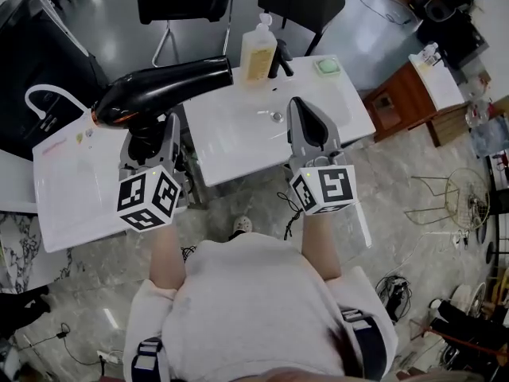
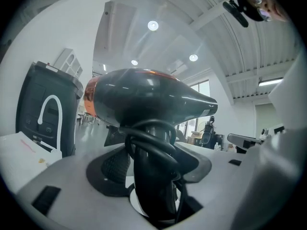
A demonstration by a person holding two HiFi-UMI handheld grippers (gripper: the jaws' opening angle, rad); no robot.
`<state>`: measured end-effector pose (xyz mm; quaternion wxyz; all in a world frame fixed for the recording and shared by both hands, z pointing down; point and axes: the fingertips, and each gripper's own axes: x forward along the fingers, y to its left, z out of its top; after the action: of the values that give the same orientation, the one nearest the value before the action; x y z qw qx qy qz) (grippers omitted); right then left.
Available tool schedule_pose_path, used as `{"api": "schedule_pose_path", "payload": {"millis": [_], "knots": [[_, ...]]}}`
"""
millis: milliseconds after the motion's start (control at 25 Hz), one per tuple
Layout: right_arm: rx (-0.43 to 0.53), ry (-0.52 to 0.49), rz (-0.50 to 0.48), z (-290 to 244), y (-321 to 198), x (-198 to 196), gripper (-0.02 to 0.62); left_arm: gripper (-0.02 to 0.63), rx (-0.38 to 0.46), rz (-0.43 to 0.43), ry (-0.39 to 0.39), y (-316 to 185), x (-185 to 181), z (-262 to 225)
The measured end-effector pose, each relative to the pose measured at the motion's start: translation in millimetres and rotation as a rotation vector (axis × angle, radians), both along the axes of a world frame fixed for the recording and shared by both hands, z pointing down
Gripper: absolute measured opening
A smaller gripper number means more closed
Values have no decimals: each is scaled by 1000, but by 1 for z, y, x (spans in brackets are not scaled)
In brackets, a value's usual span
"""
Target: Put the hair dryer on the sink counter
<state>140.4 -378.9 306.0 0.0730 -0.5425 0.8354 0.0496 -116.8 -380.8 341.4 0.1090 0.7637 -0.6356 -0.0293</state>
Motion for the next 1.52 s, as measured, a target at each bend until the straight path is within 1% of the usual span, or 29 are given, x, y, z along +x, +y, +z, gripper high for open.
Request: {"api": "schedule_pose_path", "payload": {"millis": [200, 480, 680, 880, 1160, 1520], "knots": [[-24, -2, -34, 12, -28, 8, 11, 268, -74, -20, 18, -24, 13, 28], [-73, -20, -67, 36, -56, 18, 11, 268, -196, -33, 3, -54, 32, 74], [-103, -31, -83, 51, -71, 23, 11, 268, -275, -40, 19, -74, 42, 106], [-116, -23, -103, 62, -80, 27, 11, 268, -345, -43, 38, -91, 48, 134], [-150, -26, -101, 76, -88, 31, 11, 268, -436, -43, 57, -109, 55, 173], [-184, -14, -90, 91, -94, 39, 11, 268, -541, -67, 36, -128, 56, 219]]}}
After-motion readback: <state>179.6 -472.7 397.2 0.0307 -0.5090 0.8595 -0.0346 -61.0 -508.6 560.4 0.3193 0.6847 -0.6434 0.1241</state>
